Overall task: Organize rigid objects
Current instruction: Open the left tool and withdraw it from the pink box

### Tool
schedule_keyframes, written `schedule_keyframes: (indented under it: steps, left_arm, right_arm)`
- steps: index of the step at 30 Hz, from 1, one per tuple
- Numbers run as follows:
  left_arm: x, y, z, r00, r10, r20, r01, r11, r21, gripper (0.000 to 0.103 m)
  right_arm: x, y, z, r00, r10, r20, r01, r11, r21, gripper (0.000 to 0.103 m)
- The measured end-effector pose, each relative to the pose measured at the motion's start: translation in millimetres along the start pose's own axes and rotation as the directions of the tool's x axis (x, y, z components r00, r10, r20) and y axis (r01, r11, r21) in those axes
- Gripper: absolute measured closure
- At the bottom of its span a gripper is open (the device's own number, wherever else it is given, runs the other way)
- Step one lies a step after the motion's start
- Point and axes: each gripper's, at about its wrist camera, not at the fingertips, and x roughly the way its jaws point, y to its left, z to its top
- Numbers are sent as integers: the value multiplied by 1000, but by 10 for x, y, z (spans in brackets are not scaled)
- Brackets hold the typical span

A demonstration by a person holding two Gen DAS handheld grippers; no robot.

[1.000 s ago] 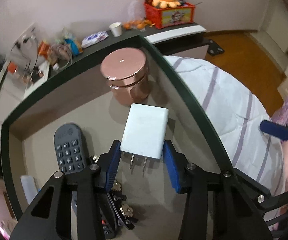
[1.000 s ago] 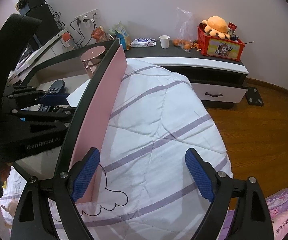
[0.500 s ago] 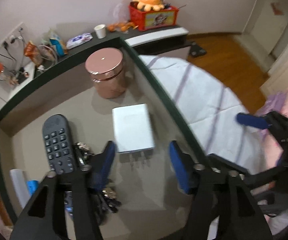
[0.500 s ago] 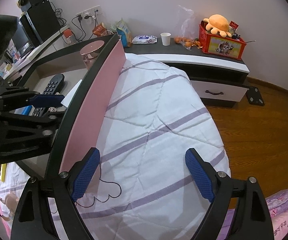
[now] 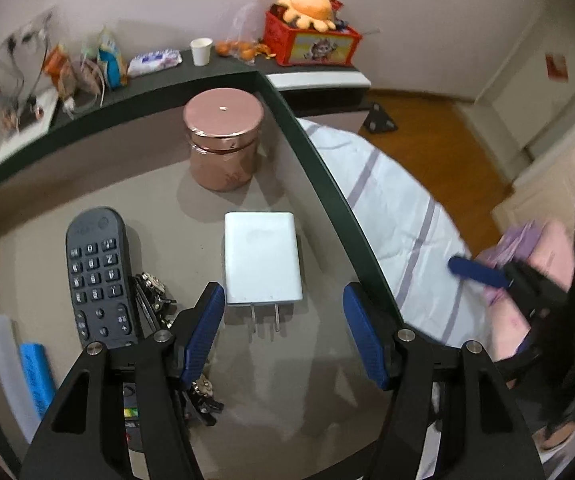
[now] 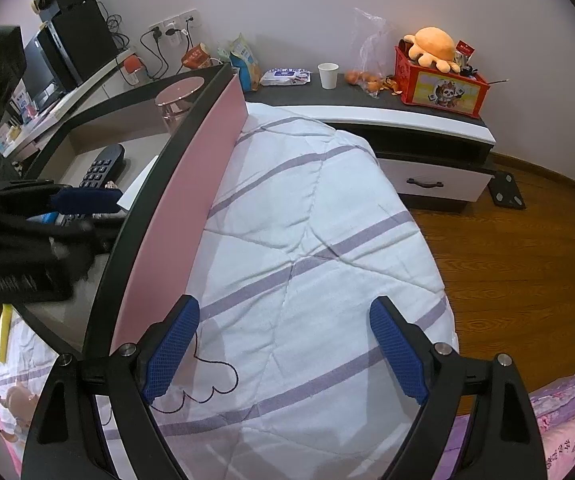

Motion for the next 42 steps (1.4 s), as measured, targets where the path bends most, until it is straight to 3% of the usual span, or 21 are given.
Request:
schedule_keyframes:
  steps: [4, 6, 7, 8, 13, 15, 17, 19, 25, 30, 31, 34, 39, 42]
  left_arm:
    - [-5, 121, 13, 997, -74, 0, 73, 992, -104, 39]
    - [-71, 176, 19, 995, -97, 35, 101, 986, -134, 29]
    - [-94, 188, 31, 996, -72, 47, 78, 988, -132, 16]
    - [-94, 191, 40, 998, -43, 52, 49, 990, -129, 12]
    - [-29, 245, 47, 998, -62, 34, 67, 981, -181, 12]
    - [-35, 240, 27, 997, -73, 30, 77, 979, -188, 13]
    - [-117, 226, -12, 993, -104, 55, 112, 979, -170, 27]
    - [-140, 196, -12, 991, -119, 60, 127, 981, -147, 31]
    - [-95, 123, 0, 989, -141, 48, 146, 981, -125, 57]
    - [-61, 101, -13, 989, -147, 20, 149, 981, -124, 59]
    - [-60, 99, -24, 991, -136, 11, 136, 983, -122, 54]
    - [-168, 78, -44, 998, -34, 43, 38, 994, -105, 20]
    - [-599, 78, -187, 991, 66, 118, -56, 994, -89, 13]
    - [-941, 82, -439, 966, 186, 180, -173, 982, -81, 5]
  right_arm:
    - [3, 3, 8, 1000, -3, -2, 3, 1000, 4, 14]
    - [3, 0, 7, 1000, -5, -2, 5, 1000, 6, 14]
    - [4, 0, 2, 1000, -7, -2, 7, 1000, 6, 14]
    - [5, 3, -1, 1000, -11, -2, 11, 1000, 5, 14]
    - [8, -4, -9, 1000, -12, -5, 12, 1000, 10, 14]
    - [5, -6, -11, 1000, -13, -5, 13, 1000, 10, 14]
    - [3, -5, -15, 1000, -16, -6, 16, 1000, 8, 14]
    - [9, -11, -12, 1000, -15, -8, 15, 1000, 9, 14]
    - [3, -14, -11, 1000, -18, -10, 18, 1000, 13, 14]
    - [0, -9, -4, 999, -27, -18, 27, 1000, 10, 14]
    - [-1, -7, -3, 999, -28, -19, 29, 1000, 9, 14]
    - [-5, -5, -1, 999, -34, -17, 34, 999, 11, 14]
    - [-110, 49, -25, 999, -40, 4, 40, 999, 9, 14]
    - [-341, 102, -57, 997, -61, 53, 60, 998, 11, 14]
